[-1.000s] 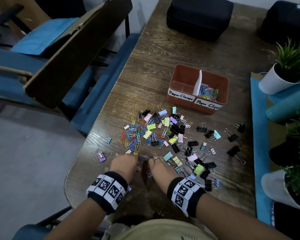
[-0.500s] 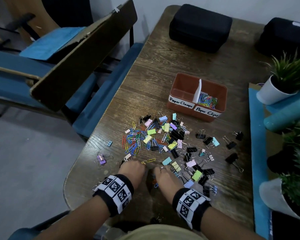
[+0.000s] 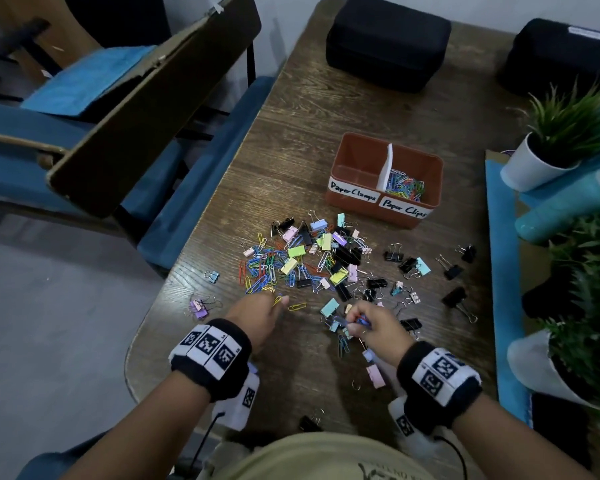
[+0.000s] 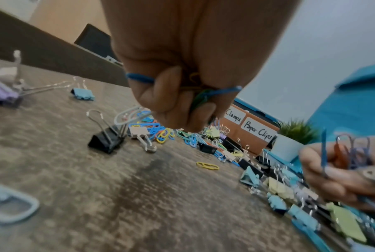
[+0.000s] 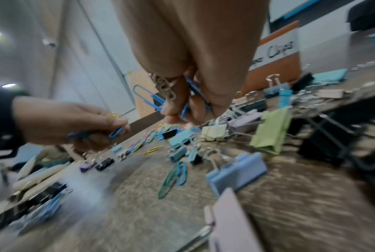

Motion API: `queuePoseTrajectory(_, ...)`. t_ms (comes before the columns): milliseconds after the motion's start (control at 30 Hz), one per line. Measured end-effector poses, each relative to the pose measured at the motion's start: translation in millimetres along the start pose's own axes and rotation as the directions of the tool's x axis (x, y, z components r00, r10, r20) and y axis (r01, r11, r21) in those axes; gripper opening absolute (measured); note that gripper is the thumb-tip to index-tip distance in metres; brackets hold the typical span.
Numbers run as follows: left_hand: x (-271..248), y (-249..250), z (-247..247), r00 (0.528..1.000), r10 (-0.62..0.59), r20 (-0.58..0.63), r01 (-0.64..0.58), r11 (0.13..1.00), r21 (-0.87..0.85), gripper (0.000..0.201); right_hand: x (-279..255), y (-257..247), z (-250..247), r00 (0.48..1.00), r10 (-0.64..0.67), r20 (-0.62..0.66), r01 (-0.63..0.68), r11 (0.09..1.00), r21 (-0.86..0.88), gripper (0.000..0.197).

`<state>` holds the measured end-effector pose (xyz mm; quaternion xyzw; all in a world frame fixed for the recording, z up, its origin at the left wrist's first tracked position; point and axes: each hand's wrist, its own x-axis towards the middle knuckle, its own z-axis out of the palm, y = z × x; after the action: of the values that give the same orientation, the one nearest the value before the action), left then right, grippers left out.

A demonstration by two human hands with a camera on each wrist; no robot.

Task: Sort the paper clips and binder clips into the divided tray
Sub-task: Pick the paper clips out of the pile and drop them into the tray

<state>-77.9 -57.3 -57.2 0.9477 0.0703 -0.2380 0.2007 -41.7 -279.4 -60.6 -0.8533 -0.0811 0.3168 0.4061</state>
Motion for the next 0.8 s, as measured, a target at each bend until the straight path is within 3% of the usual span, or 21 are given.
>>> queuePoseTrajectory(133, 7.5, 7.8, 2.3, 1.000, 0.023, -0.016, -0.021, 0.993, 0.113, 0.044, -6.5, 8.4, -16.5, 0.995, 0.071, 0.070, -0.084, 0.977, 0.195, 0.024)
queuePoseTrajectory(200, 10.8, 10.0, 3.0, 0.999, 0.039, -0.024, -0.035, 0.986, 0.160, 0.044, -8.0, 13.1, -19.1, 0.992, 0.102, 0.077, -0.110, 0.989, 0.100, 0.023)
queuePoseTrajectory(267, 15.5, 11.3, 5.4, 0.999, 0.038, -0.021, -0.033, 0.981, 0.193, 0.041, -9.6, 18.2, -15.1, 0.991, 0.118, 0.056, -0.112, 0.988, -0.102, 0.022)
queuePoseTrajectory(400, 24.0, 18.8, 11.4, 0.998, 0.009, 0.055, -0.022, 0.967, 0.252, 0.029, -11.5, 18.8, 7.3, 0.996, 0.084, -0.005, -0.081, 0.934, -0.348, 0.004)
queuePoseTrajectory(567, 26.1, 24.8, 16.6, 0.996, 0.050, 0.069, -0.069, 0.949, 0.309, 0.018, -6.2, 16.4, 25.8, 0.985, 0.132, -0.111, -0.165, 0.912, -0.377, 0.020)
queuePoseTrajectory(800, 29.9, 20.4, 17.4, 0.992, -0.026, 0.119, 0.001, 0.979, 0.204, 0.032, -3.0, 21.8, 41.2, 0.983, 0.157, -0.094, -0.182, 0.898, -0.400, 0.024)
